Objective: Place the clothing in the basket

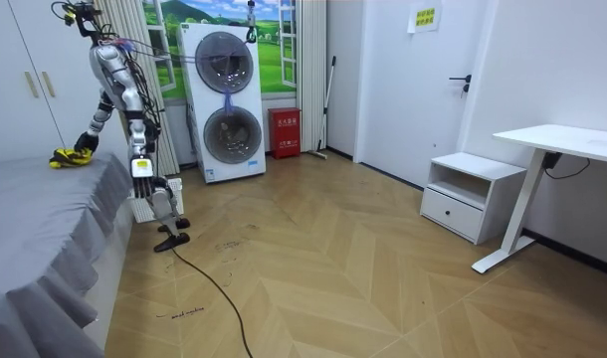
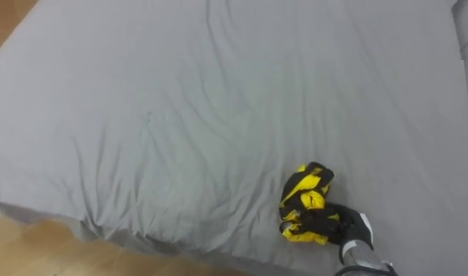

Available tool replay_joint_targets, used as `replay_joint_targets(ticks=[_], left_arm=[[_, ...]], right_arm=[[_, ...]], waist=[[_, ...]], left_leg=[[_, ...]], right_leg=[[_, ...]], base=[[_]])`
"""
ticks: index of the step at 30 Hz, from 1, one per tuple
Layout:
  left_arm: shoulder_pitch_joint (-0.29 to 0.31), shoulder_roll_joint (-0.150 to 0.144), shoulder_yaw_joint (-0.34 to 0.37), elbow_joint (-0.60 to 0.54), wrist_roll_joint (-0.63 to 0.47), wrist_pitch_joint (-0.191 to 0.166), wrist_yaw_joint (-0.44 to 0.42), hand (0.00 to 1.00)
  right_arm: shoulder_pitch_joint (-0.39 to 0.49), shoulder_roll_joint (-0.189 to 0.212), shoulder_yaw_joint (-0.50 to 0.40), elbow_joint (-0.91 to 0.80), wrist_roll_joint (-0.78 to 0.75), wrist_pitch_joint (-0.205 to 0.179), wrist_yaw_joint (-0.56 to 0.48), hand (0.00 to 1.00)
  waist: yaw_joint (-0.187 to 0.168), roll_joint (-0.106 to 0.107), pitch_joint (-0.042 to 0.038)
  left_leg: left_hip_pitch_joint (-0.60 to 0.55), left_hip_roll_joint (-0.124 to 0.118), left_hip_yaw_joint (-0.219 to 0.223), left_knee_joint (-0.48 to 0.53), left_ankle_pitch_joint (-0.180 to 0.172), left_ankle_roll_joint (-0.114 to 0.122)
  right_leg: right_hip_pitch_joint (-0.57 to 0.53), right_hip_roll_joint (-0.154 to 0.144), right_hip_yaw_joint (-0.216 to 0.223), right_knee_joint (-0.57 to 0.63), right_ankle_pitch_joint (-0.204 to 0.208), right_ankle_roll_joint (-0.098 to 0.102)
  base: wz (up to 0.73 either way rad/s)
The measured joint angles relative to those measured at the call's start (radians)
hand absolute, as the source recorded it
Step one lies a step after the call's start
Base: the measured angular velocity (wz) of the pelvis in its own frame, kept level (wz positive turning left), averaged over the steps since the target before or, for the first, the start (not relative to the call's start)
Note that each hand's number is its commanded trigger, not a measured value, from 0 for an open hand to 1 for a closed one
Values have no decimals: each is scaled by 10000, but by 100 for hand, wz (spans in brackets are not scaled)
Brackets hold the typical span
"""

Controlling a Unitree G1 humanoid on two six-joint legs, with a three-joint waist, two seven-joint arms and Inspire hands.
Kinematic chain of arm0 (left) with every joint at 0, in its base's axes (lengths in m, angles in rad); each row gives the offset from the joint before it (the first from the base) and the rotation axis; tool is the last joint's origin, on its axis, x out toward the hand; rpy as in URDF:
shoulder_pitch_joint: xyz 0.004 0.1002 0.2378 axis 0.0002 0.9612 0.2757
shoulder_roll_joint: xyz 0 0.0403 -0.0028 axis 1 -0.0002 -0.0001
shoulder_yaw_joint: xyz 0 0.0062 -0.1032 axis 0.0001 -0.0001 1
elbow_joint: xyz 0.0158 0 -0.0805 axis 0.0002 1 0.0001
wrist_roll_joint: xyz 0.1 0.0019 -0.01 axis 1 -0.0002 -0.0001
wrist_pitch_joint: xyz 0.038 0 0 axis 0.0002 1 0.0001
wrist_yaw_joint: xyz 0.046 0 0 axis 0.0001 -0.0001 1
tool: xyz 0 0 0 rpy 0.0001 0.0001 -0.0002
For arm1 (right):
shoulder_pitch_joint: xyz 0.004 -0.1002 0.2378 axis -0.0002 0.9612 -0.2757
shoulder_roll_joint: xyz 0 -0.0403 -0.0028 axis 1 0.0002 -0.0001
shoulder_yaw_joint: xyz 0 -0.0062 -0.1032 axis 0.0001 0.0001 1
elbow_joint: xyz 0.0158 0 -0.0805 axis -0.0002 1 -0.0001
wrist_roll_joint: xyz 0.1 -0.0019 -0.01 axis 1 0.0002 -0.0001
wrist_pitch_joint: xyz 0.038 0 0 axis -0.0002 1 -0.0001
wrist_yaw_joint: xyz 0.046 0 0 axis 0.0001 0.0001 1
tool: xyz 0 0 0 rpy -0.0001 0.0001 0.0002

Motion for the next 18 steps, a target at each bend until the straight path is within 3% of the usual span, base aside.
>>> replay_joint_targets(ticks=[3,8,10,13,18], left_arm=[[266,0,542,-229,-1,-39,7,0],[544,-15,581,-699,423,-102,129,0],[504,1,584,-704,713,-117,129,0],[559,-8,577,-697,1102,-71,128,0],[523,-122,593,-708,1549,277,87,0]], right_arm=[[1043,8,-355,-1786,65,177,90,100],[2325,-5,-647,-4539,231,168,70,100],[2563,-3,-947,-5164,168,166,82,100],[2669,-4,-1445,-5692,229,170,-48,100],[3175,46,-1929,-6733,364,214,-81,100]], waist=[[-373,-19,-4],[-1041,-78,-76],[-1340,-63,-94],[-1516,-39,-107],[-1929,25,-125]], left_leg=[[509,0,149,-92,-2,2],[1232,39,811,-375,-57,34],[1497,81,1049,-536,-65,38],[1958,171,1551,-654,-149,20],[2307,307,2259,-687,-291,-25]], right_leg=[[400,-5,271,-21,-11,18],[777,69,943,-151,-94,55],[786,110,1190,-154,-81,58],[962,241,1689,-132,-30,53],[965,422,2410,-107,45,51]], base=[[-25],[-35],[-39],[-53],[-48]])
